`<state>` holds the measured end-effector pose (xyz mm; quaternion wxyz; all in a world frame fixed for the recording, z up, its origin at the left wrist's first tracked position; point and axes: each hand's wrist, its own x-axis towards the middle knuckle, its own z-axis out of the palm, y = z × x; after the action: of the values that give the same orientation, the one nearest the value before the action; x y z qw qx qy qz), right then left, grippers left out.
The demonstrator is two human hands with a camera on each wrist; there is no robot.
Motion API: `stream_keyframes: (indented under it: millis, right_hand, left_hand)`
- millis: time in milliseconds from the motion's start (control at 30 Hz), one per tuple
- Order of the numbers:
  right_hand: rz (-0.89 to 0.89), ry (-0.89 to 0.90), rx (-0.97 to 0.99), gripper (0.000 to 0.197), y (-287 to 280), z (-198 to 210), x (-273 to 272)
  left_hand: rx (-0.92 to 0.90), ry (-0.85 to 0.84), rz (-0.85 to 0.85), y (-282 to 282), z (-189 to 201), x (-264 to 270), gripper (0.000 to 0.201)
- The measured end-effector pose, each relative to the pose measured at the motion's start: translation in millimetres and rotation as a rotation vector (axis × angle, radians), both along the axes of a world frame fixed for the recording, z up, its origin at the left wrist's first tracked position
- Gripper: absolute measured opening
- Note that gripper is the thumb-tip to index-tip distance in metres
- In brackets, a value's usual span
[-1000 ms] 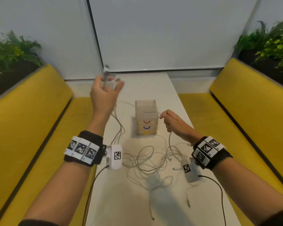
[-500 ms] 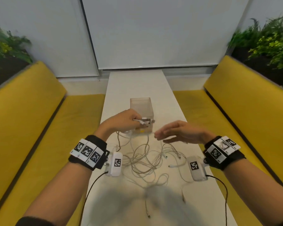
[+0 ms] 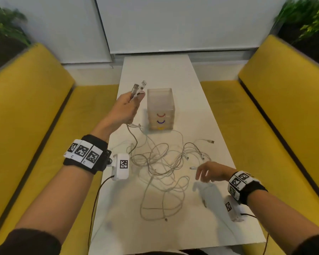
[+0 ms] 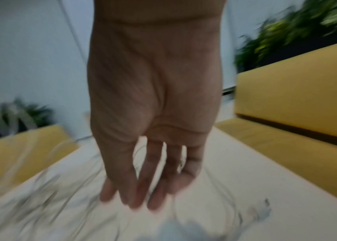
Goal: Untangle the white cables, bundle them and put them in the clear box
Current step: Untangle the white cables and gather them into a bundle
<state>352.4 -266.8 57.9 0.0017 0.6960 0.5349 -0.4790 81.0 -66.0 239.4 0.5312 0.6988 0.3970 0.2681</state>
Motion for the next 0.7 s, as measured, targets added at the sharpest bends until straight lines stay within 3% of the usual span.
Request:
stream_keyframes:
  millis: [100,200,267,500,700]
  right_hand:
    - [0.216,-0.076,0.169,0.027,-1.9,-15.2,-32.8]
    - [0.380,-0.164,0.309,0.042,0.1,-39.0,-66.4]
    - [0.375,-0.190,0.339,0.048,-0.3,-50.7,-76.5]
    - [0.443,-0.342,0.531,0.047,-12.6,-72.0,-80.4]
    - [0.236,-0.220,0.704,0.023,-13.8,-54.6,-49.1]
  left_hand:
    - [0.115,-0.016,0.036,-0.1,-4.6,5.6,0.040]
    - [0.210,-0.053,0.126,5.1,-6.0,7.8,0.027]
    - [0.265,-0.073,0.189,11.9,0.1,4.5,0.014]
    - [0.339,-0.159,0.410,27.9,21.4,-16.9,0.021]
    - [0.483,0.025,0.628,41.9,24.8,-38.9,0.023]
